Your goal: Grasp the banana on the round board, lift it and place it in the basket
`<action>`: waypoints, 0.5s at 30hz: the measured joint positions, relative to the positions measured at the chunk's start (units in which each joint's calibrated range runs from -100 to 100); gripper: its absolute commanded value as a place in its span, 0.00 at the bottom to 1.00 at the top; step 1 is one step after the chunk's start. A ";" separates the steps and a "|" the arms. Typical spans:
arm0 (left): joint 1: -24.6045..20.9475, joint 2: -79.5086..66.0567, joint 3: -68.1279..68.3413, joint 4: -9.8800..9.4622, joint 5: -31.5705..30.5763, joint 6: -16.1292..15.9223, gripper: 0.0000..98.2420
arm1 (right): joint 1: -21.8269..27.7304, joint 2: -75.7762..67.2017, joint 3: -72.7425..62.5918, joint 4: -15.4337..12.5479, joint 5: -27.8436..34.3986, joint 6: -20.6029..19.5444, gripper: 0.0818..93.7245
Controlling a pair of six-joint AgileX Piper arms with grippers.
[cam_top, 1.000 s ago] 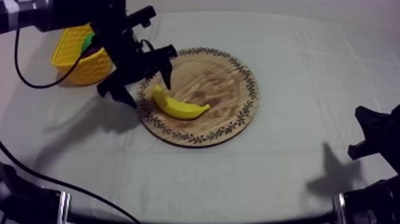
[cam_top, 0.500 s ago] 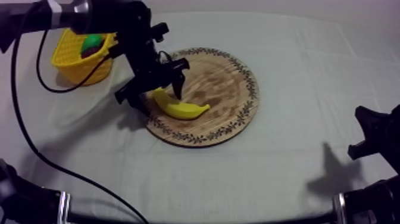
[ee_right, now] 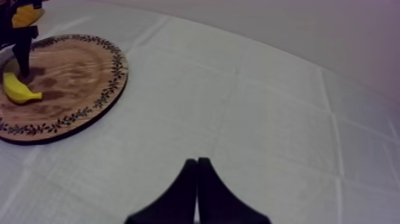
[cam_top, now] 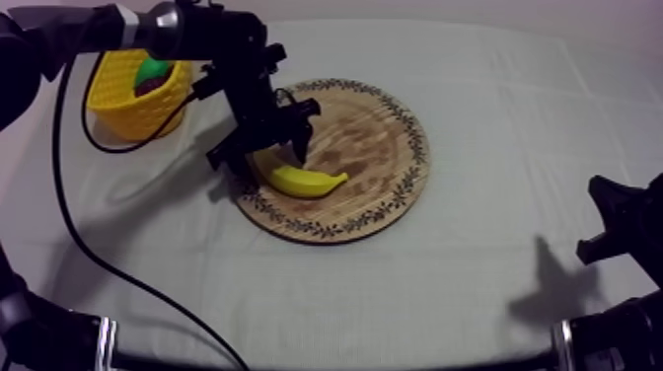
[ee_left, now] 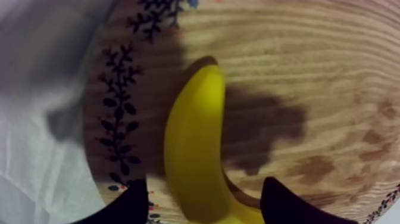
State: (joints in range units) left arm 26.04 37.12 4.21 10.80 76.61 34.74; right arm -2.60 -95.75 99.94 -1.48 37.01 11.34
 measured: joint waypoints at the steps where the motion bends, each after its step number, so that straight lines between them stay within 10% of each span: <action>1: 0.03 0.26 -0.18 0.00 -0.11 0.03 0.70 | 0.00 0.00 0.00 0.00 0.00 0.00 0.00; 15: 0.26 1.05 0.72 -1.55 -0.30 0.21 0.46 | 0.00 0.00 0.00 0.00 0.00 0.00 0.00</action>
State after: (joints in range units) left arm 26.30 38.17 4.92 9.26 76.31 34.95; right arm -2.60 -95.75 99.94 -1.48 37.01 11.34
